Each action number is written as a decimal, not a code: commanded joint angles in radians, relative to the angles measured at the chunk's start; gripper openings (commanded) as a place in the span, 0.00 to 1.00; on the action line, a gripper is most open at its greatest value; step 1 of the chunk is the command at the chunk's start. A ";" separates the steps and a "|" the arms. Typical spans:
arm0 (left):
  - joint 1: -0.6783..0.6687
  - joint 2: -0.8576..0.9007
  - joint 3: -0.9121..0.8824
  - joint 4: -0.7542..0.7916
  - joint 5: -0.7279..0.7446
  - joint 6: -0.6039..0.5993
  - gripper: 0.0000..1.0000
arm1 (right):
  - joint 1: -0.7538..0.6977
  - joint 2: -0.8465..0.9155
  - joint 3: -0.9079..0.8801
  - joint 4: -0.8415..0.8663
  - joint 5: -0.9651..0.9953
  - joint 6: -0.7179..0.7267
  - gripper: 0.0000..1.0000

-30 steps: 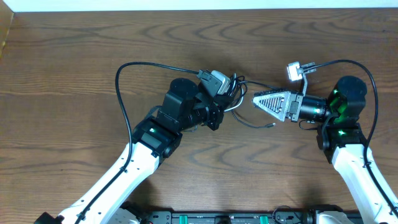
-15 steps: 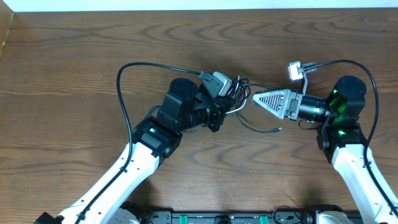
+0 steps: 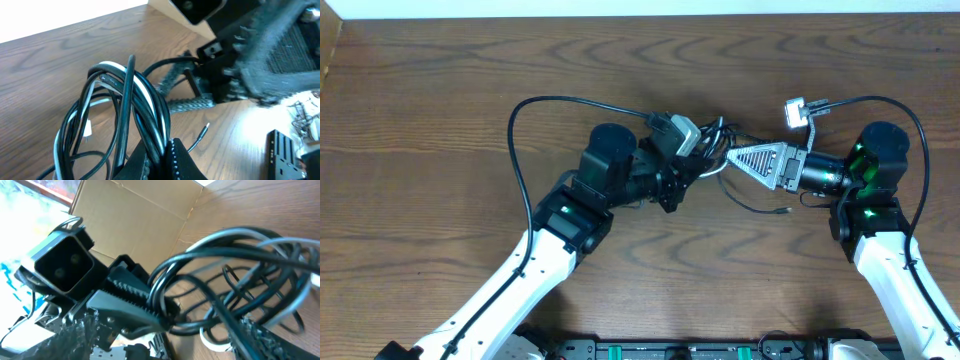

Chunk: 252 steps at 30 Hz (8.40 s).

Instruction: Untangle cables

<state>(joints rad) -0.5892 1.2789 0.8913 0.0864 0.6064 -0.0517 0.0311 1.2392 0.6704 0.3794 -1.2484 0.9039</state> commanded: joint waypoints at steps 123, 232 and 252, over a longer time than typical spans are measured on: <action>-0.101 0.082 0.003 0.148 -0.103 0.081 0.36 | 0.052 0.001 0.003 0.260 0.496 1.147 0.01; 0.196 0.048 0.003 0.098 -0.306 0.036 0.08 | -0.187 0.001 0.002 0.082 -0.314 -0.203 0.01; 0.169 0.049 0.003 0.300 -0.093 0.013 0.08 | -0.025 0.005 0.002 -0.140 0.000 -0.240 0.01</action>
<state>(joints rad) -0.4507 1.3392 0.8810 0.3656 0.5190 -0.0071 -0.0345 1.2491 0.6735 0.2501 -1.3075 0.7033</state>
